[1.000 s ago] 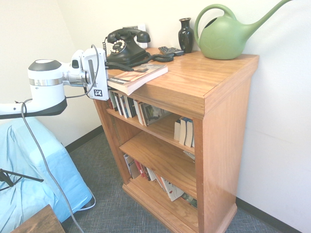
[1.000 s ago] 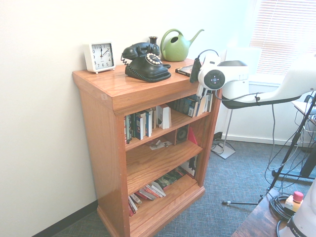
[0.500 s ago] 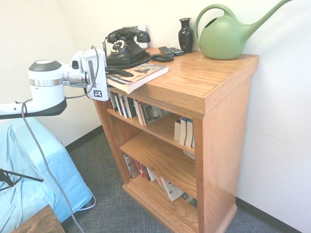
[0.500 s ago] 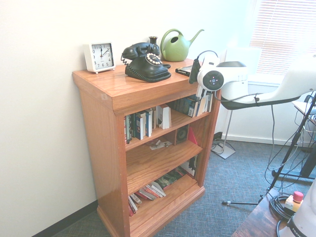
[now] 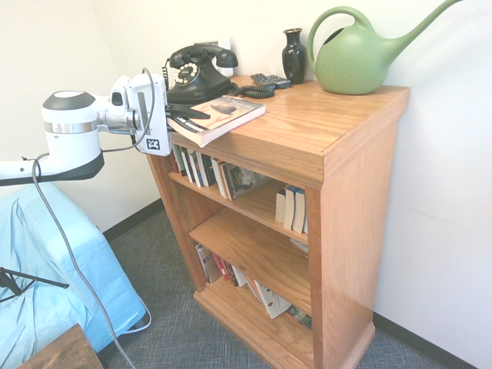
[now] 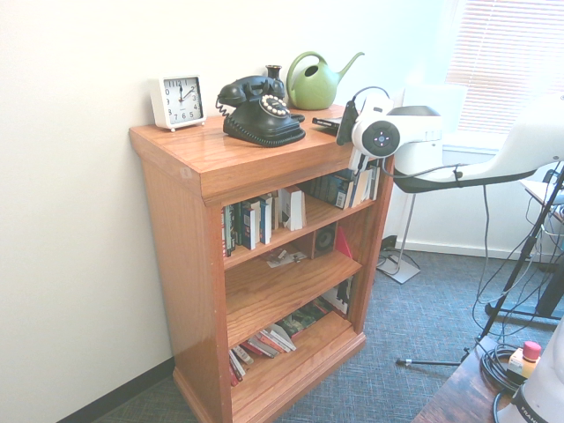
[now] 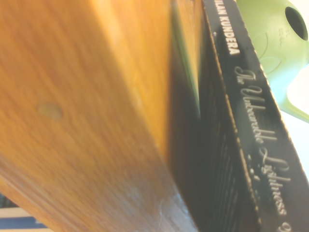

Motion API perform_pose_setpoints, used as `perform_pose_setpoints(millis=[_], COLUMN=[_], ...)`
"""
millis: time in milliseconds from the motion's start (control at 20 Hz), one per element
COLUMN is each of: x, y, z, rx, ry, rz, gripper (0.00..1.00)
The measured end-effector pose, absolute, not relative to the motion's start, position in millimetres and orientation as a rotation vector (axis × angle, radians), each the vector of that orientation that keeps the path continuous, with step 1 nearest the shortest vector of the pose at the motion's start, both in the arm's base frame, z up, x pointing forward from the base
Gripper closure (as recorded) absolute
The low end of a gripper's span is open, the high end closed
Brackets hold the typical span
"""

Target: Organize the shelf

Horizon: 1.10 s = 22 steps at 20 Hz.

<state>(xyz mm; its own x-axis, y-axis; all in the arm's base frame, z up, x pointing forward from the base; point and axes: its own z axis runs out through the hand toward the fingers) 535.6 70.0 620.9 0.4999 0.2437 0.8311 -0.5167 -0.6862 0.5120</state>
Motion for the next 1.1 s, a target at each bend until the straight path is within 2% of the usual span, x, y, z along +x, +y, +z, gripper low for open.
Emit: perform_pose_setpoints(millis=[250, 600, 850, 1100], x=[497, 403, 358, 346], y=[74, 38, 27, 24], z=[651, 673, 649, 599], rx=[2.05, 2.198, 2.319, 2.436], ry=[-0.349, -0.64, -0.784, -0.851], rz=[1.304, 1.349, 1.343, 1.285], gripper=[1.0, 1.0, 1.0, 1.0])
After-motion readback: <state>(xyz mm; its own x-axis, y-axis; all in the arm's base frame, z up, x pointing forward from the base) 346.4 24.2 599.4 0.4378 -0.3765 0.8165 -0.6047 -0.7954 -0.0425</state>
